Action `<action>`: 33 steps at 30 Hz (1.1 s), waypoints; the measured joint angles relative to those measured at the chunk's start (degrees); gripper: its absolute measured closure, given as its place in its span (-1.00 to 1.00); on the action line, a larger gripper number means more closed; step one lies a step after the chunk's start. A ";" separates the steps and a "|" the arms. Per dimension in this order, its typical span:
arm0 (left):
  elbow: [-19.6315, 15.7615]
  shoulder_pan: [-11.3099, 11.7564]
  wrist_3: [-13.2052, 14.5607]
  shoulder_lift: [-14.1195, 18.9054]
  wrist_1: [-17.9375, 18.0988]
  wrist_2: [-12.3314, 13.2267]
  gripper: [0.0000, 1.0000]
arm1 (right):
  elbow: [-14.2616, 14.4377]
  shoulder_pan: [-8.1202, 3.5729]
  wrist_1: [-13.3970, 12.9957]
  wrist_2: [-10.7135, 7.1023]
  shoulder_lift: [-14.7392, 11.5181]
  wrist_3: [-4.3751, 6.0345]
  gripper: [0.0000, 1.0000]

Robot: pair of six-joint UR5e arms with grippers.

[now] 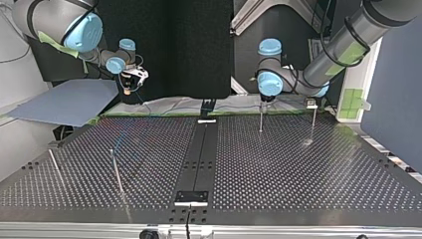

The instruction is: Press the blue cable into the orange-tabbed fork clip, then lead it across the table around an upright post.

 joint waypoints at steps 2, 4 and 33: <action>-0.04 -0.36 0.04 0.09 -0.94 -0.52 -1.00 | 0.00 0.03 0.06 -0.01 -0.01 0.00 1.00; -0.13 -0.77 0.11 0.12 -1.59 -0.93 -1.00 | 0.00 0.06 0.09 -0.04 -0.01 0.00 1.00; -6.65 -4.76 0.05 -1.97 9.37 -6.38 -1.00 | 0.02 0.21 0.11 -0.10 -0.01 -0.03 1.00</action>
